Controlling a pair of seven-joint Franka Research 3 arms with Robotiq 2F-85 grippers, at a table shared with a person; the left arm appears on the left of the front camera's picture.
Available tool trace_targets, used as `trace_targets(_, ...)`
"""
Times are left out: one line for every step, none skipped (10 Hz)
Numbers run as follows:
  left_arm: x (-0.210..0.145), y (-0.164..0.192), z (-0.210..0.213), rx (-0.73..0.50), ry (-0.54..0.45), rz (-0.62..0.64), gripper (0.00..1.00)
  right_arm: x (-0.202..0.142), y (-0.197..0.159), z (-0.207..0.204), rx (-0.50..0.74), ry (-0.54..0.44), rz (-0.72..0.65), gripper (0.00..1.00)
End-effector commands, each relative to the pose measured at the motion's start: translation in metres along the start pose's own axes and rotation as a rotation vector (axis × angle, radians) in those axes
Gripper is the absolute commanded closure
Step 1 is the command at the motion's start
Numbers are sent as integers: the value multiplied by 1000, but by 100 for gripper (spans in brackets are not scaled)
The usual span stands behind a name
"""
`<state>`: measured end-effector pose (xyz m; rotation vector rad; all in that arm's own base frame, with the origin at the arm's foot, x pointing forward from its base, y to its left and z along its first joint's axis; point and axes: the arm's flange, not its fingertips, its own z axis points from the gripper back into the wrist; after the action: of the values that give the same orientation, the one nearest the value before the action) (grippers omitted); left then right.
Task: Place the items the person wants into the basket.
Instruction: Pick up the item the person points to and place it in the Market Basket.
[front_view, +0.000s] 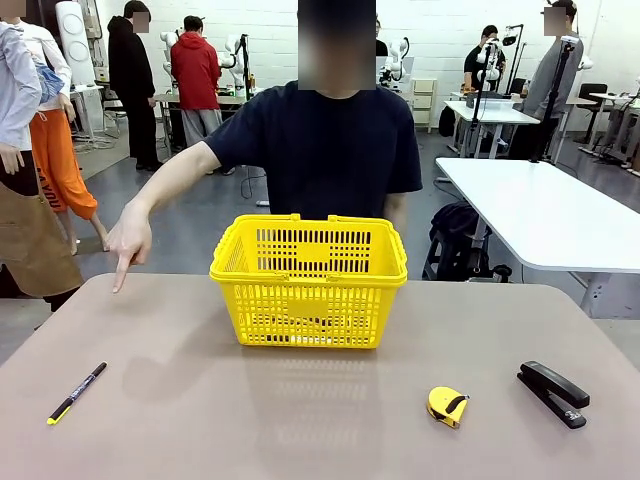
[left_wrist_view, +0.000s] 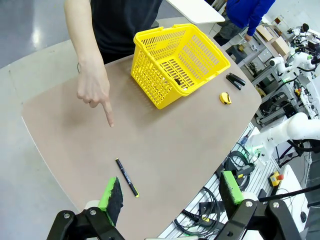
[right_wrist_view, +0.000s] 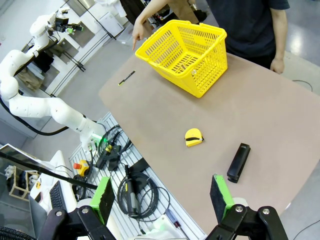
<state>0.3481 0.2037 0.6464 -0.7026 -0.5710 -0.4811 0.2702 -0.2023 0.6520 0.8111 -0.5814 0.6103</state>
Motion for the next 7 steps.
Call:
trace_targets(-1,-19,-27,144,94,-48,0,2,0,0,3,-14,4,0)
trace_targets(-7,-39,-56,291,168,-106,0,2,0,0,3,-14,4,0)
trace_targets(-8,-56,-84,431,234,-170,0,2,0,0,3,-14,4,0)
trace_targets(-12,-73,-113,515,309,-191,0,2,0,0,3,-14,4,0)
trace_targets(-20,-89,-144,586,375,-163,0,2,0,0,3,-14,4,0)
trace_targets(-30,-97,-169,631,423,-159,0,2,0,0,3,-14,4,0)
trace_targets(-39,-103,-190,642,455,-142,0,2,0,0,3,-14,4,0)
